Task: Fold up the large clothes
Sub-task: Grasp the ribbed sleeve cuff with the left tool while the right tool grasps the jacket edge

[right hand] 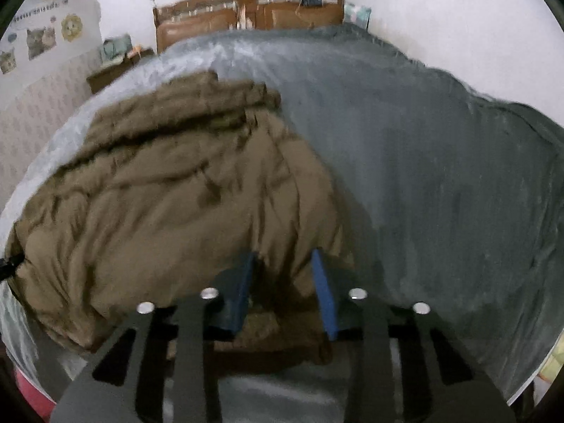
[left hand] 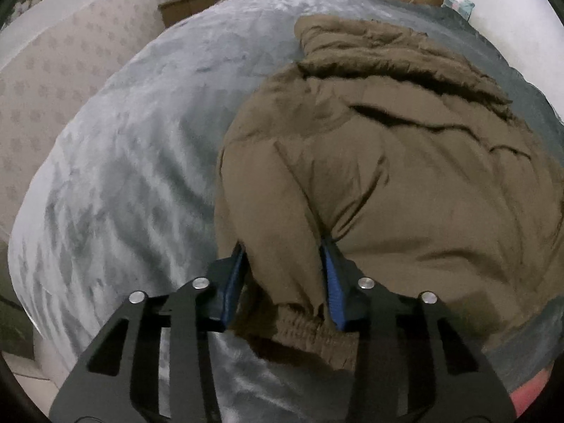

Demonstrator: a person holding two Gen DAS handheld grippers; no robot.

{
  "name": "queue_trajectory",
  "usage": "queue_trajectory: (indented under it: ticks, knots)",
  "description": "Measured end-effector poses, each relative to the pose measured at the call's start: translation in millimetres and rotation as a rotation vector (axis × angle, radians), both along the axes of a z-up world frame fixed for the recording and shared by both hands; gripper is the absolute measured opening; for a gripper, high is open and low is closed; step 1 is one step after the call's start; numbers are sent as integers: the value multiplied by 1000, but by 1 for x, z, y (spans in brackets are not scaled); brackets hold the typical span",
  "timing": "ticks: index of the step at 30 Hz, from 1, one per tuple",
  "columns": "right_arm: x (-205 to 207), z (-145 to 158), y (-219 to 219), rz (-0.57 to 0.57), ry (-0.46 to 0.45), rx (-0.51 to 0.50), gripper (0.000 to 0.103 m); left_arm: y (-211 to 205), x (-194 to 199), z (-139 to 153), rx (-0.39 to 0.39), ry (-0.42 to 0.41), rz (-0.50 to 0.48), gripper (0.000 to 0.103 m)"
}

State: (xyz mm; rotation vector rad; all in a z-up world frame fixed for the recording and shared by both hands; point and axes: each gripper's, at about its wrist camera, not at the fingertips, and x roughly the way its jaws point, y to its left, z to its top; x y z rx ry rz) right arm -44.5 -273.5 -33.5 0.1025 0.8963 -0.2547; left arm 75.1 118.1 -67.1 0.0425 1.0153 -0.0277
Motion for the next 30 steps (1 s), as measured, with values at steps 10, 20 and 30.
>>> queue_trajectory:
  ticks: [10,20,30]
  knots:
    - [-4,-38,3,0,61,-34,28,17,-5,-11,-53,3,26,63]
    - [-13,6,-4,-12,-72,-26,50,43,-14,-2,-76,-13,80,96]
    - [-21,-3,-13,-67,-42,-52,60,23,2,-33,-141,45,20,80]
